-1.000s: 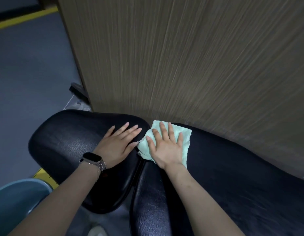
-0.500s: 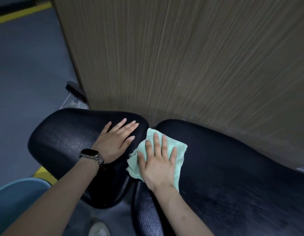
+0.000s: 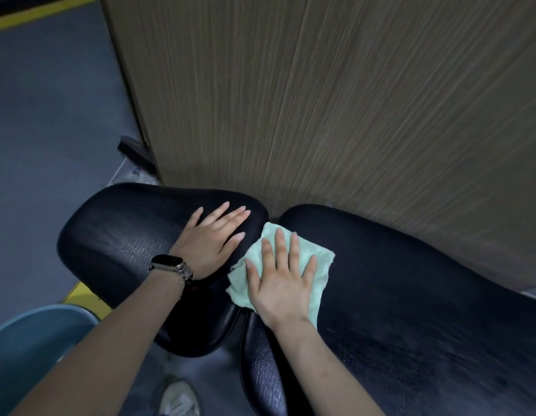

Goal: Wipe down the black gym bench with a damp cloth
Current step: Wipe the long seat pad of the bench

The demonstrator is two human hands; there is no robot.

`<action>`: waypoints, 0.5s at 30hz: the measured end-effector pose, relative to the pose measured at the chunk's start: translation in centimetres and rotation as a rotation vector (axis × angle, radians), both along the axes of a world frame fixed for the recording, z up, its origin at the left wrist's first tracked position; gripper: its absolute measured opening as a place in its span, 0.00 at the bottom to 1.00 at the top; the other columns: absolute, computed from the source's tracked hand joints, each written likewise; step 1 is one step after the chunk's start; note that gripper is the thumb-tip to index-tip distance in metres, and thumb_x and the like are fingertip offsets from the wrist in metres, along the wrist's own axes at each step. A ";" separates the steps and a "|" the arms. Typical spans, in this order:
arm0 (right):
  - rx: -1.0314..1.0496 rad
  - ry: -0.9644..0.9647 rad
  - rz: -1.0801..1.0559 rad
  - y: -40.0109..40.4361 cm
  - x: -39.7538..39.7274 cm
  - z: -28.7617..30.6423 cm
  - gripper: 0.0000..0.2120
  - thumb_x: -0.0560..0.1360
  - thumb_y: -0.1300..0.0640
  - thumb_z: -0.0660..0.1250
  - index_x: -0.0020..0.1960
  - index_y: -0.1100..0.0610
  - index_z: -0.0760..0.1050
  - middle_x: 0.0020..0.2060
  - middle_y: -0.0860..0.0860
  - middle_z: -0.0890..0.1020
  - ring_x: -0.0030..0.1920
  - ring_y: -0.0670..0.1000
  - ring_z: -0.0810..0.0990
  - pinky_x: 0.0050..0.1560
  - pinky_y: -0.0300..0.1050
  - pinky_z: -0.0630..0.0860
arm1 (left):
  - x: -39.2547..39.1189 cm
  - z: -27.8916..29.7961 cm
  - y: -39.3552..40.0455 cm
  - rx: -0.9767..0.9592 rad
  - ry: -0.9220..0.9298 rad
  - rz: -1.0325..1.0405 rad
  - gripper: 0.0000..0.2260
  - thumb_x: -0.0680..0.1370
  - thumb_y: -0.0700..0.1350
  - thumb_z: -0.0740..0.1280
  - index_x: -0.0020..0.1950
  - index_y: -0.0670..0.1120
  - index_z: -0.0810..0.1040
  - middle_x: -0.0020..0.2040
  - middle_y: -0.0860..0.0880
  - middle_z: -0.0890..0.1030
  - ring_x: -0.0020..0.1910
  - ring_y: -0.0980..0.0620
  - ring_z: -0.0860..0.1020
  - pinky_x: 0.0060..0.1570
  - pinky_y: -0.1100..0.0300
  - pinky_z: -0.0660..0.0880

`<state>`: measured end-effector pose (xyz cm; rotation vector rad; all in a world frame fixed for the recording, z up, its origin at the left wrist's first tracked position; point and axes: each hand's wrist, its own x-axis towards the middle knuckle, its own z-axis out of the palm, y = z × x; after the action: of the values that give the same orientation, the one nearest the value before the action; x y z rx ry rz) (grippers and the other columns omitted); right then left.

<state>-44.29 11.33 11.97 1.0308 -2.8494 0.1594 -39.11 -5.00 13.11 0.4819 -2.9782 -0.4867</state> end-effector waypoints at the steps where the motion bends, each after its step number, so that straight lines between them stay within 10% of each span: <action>1: -0.007 0.001 -0.014 -0.3 0.2 -0.1 0.29 0.78 0.40 0.48 0.65 0.54 0.76 0.69 0.54 0.72 0.71 0.58 0.67 0.66 0.65 0.54 | 0.0 0.0 0.0 0.003 0.001 0.000 0.28 0.76 0.61 0.36 0.76 0.60 0.50 0.73 0.67 0.50 0.74 0.63 0.45 0.72 0.51 0.43; 15: -0.015 -0.009 -0.036 3.2 7.9 0.0 0.31 0.80 0.38 0.45 0.69 0.55 0.72 0.73 0.55 0.65 0.74 0.59 0.61 0.67 0.66 0.55 | -0.1 -0.3 0.0 -0.005 0.021 0.015 0.29 0.76 0.61 0.37 0.76 0.59 0.53 0.74 0.65 0.54 0.74 0.63 0.47 0.72 0.50 0.43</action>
<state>-36.38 14.55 11.93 0.9775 -2.8677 0.1828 -39.17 -4.96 12.79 0.4953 -2.9531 -0.4803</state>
